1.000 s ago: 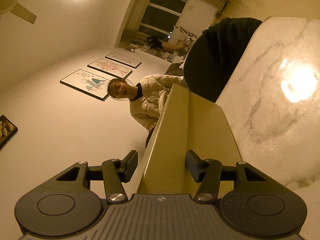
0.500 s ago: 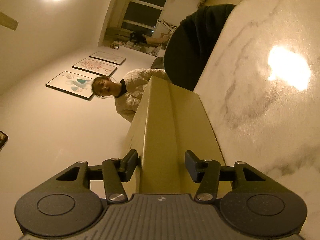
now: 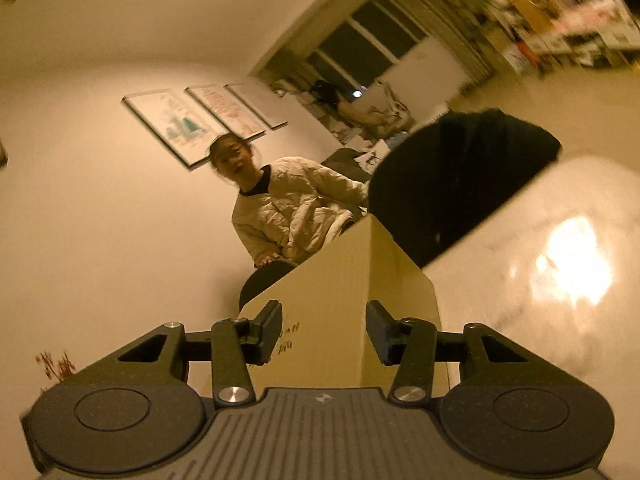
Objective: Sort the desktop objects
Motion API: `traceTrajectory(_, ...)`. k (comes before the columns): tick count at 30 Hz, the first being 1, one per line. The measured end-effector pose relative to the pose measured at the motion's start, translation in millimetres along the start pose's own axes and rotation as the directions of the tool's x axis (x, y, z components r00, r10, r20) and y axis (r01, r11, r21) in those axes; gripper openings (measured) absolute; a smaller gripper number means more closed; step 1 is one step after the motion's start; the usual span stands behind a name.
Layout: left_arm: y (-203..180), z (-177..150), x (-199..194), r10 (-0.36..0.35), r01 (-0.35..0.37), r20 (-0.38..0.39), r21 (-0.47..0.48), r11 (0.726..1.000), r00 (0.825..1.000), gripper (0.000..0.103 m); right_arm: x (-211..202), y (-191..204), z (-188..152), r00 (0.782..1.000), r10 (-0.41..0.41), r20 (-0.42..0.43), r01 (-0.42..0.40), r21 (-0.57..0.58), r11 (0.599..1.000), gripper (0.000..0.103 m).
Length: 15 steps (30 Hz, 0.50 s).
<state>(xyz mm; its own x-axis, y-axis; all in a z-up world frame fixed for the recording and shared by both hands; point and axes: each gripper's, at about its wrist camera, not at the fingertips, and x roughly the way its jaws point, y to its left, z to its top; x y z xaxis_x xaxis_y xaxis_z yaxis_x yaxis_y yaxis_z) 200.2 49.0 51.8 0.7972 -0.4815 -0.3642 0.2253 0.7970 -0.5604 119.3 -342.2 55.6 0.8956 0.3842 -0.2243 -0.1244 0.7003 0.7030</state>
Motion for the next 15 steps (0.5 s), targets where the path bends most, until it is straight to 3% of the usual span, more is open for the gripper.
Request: traceTrajectory(15, -1.8, 36.0, 64.5, 0.093, -0.079, -0.094, 0.143, 0.987, 0.991, 0.053, 88.8, -0.7, 32.2, 0.992, -0.084, -0.099, 0.071, -0.134, 0.988, 0.051)
